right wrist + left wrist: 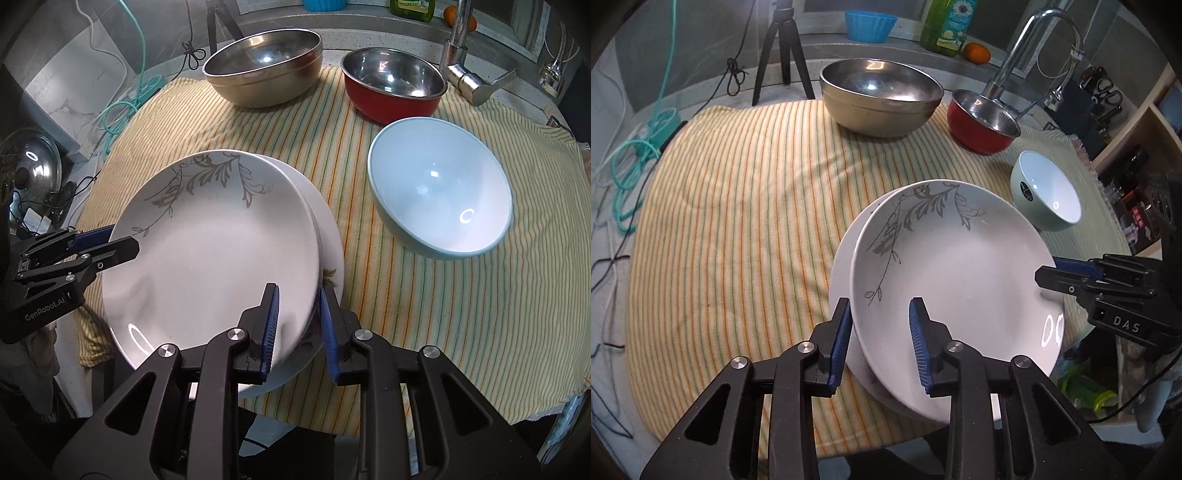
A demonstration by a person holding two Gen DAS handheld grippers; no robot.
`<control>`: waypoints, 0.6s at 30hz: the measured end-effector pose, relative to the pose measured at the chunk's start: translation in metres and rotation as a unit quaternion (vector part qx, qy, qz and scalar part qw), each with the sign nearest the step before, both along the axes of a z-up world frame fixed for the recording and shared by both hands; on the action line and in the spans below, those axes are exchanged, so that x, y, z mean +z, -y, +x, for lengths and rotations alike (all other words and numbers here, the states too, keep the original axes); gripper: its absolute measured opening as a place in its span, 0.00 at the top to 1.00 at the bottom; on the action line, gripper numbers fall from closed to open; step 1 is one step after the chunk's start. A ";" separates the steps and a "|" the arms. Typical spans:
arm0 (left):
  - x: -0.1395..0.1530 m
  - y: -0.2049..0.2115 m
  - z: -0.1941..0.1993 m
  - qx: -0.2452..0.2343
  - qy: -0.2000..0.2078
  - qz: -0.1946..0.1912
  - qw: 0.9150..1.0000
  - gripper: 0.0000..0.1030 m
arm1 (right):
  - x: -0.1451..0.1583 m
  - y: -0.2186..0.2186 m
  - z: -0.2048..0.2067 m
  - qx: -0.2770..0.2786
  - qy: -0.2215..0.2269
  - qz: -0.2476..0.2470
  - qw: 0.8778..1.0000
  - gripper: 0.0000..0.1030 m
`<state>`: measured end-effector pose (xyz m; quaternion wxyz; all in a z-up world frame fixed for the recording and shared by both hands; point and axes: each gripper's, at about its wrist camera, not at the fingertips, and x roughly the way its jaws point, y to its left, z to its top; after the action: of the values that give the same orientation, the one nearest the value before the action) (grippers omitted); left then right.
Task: Organize plates and bowls
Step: 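Lower the grey-leaf plate onto the stack and open the left tool, then move the left tool to the rim of the gold steel bowl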
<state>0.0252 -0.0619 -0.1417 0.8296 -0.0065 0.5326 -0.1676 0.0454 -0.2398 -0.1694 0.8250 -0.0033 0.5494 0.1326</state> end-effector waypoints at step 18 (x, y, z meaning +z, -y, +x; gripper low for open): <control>0.017 -0.019 0.010 0.019 0.006 -0.041 0.999 0.72 | 0.032 0.009 0.003 -0.020 0.029 0.051 0.998 0.77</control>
<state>0.0354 -0.0431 -0.1246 0.8347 -0.0501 0.5202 -0.1735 0.0488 -0.2486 -0.1372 0.8420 0.0452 0.5180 0.1439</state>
